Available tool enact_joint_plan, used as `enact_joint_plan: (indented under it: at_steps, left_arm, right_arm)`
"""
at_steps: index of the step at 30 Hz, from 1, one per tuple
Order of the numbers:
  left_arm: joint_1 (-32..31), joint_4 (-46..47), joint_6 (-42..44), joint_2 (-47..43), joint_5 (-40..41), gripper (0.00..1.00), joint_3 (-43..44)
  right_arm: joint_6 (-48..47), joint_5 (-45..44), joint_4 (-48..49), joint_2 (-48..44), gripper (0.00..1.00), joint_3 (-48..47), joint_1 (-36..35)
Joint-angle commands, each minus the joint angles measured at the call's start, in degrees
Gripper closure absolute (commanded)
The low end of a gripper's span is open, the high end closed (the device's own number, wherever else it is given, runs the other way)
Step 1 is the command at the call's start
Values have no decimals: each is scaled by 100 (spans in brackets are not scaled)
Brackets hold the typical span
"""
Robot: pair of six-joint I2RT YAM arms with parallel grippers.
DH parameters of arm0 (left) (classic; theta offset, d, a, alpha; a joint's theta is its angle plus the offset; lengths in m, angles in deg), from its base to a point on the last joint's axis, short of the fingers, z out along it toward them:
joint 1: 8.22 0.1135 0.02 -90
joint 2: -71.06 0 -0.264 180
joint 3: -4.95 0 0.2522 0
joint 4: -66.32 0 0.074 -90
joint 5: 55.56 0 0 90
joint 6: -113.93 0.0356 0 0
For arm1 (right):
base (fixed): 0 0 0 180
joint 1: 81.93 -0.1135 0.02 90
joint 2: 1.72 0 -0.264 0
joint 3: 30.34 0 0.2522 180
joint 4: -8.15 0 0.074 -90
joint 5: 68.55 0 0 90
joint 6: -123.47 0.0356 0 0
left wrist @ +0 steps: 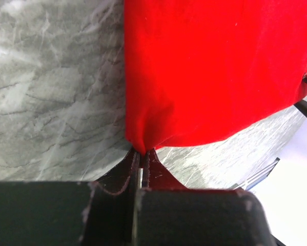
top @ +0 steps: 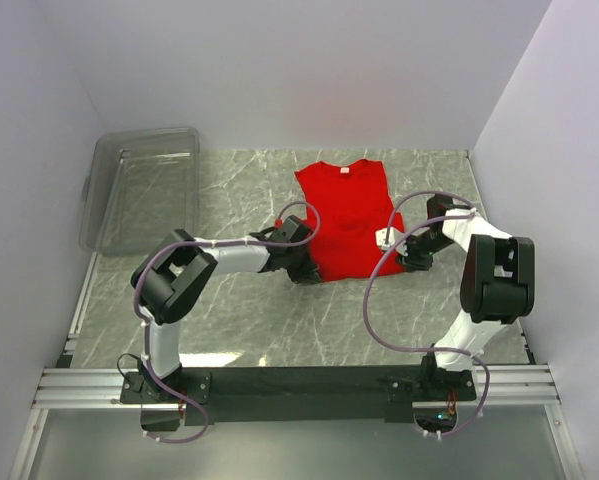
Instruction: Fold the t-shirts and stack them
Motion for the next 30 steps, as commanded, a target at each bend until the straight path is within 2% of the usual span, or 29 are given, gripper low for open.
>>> enact_joint_plan:
  at_steps: [1,2,5,6,17,25,30]
  left_arm:
    - [-22,-8,183,-195,266,99,-186]
    - [-22,18,201,-230,231,99,-195]
    - [-22,71,271,-344,118,99,-265]
    - [-22,89,289,-432,99,99,-300]
    - [-31,335,605,-1390,-278,99,-1056]
    - [-136,230,816,-2198,-700,99,-1521]
    - [-251,-130,921,-3138,-736,99,-1759]
  right_arm:
    - [-44,42,-53,38,66,-128,-27]
    - [-27,16,-18,21,77,-119,-27]
    - [88,129,44,-76,97,-84,-9]
    - [114,191,-17,-163,99,-101,8]
    - [176,569,-1283,-849,100,-190,61]
    - [193,833,-1889,-2000,100,417,52]
    - [316,886,-2600,-2798,100,523,52]
